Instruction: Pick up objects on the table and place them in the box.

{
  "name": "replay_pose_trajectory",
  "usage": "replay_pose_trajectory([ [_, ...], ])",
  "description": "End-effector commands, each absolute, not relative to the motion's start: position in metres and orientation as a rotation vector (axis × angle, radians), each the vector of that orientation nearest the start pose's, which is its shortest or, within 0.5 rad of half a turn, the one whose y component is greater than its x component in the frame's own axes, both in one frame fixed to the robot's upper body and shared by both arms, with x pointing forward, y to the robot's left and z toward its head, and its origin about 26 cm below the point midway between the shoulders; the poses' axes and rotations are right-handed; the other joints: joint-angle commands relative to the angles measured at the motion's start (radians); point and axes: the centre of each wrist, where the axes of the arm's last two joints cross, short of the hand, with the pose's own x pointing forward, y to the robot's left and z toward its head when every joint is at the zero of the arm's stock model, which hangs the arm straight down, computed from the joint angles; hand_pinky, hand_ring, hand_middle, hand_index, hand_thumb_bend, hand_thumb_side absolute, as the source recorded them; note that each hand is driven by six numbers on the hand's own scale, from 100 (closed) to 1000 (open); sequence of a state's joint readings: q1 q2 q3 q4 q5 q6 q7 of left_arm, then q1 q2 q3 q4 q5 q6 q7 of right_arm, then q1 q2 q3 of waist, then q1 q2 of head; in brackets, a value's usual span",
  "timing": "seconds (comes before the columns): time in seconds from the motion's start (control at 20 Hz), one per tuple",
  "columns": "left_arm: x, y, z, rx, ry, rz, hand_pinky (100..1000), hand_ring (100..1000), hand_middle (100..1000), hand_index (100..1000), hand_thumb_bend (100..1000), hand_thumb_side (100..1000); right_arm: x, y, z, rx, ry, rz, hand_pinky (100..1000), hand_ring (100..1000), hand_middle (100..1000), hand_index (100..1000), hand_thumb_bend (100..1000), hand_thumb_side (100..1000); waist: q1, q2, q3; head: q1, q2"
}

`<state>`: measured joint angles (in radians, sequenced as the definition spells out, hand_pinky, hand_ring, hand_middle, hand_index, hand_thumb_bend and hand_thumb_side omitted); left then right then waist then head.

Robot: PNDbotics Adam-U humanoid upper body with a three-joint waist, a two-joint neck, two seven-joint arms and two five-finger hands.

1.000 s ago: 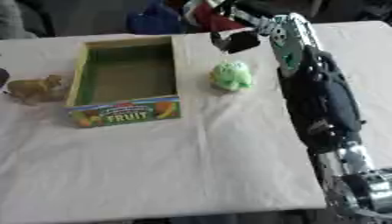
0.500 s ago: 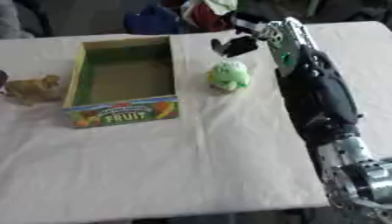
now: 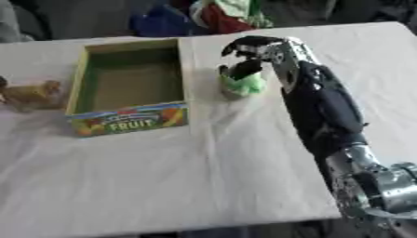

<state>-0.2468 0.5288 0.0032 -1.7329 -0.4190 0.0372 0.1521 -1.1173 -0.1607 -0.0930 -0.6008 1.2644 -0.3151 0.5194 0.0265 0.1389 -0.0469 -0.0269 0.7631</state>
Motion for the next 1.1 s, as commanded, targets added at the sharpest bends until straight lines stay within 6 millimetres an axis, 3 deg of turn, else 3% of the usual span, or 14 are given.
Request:
replay_pose_trajectory([
  [0.05,0.323,0.332,0.160,0.928,-1.916,-0.618,705,629,649,665,893,925,0.514,-0.192,0.172,-0.709,-1.203,1.709,812,904,927,937,125,657,0.002,-0.018,0.002,-0.003,-0.009],
  [0.7,0.323,0.333,0.159,0.926,-1.913,-0.623,706,629,650,667,880,932,0.514,-0.215,0.169,-0.732,-1.111,1.647,799,870,905,924,161,601,0.002,-0.019,-0.004,-0.001,-0.010],
  [0.9,0.323,0.333,0.158,0.923,-1.913,-0.625,707,630,651,668,875,934,0.513,-0.215,0.168,-0.706,-1.103,1.651,782,793,867,891,209,416,0.004,-0.020,-0.005,-0.003,-0.009],
  [1.0,0.323,0.334,0.158,0.921,-1.912,-0.625,706,630,651,668,869,937,0.513,-0.214,0.168,-0.701,-1.110,1.651,756,714,819,852,224,281,0.005,-0.021,-0.005,-0.003,-0.009],
  [1.05,0.323,0.333,0.157,0.920,-1.913,-0.625,706,630,651,668,866,938,0.513,-0.213,0.168,-0.701,-1.114,1.652,727,632,767,817,232,202,0.005,-0.021,-0.005,-0.003,-0.009],
  [1.1,0.323,0.333,0.157,0.920,-1.913,-0.626,706,630,651,668,864,940,0.513,-0.213,0.168,-0.702,-1.116,1.653,712,586,729,791,234,168,0.005,-0.021,-0.005,-0.003,-0.009],
])
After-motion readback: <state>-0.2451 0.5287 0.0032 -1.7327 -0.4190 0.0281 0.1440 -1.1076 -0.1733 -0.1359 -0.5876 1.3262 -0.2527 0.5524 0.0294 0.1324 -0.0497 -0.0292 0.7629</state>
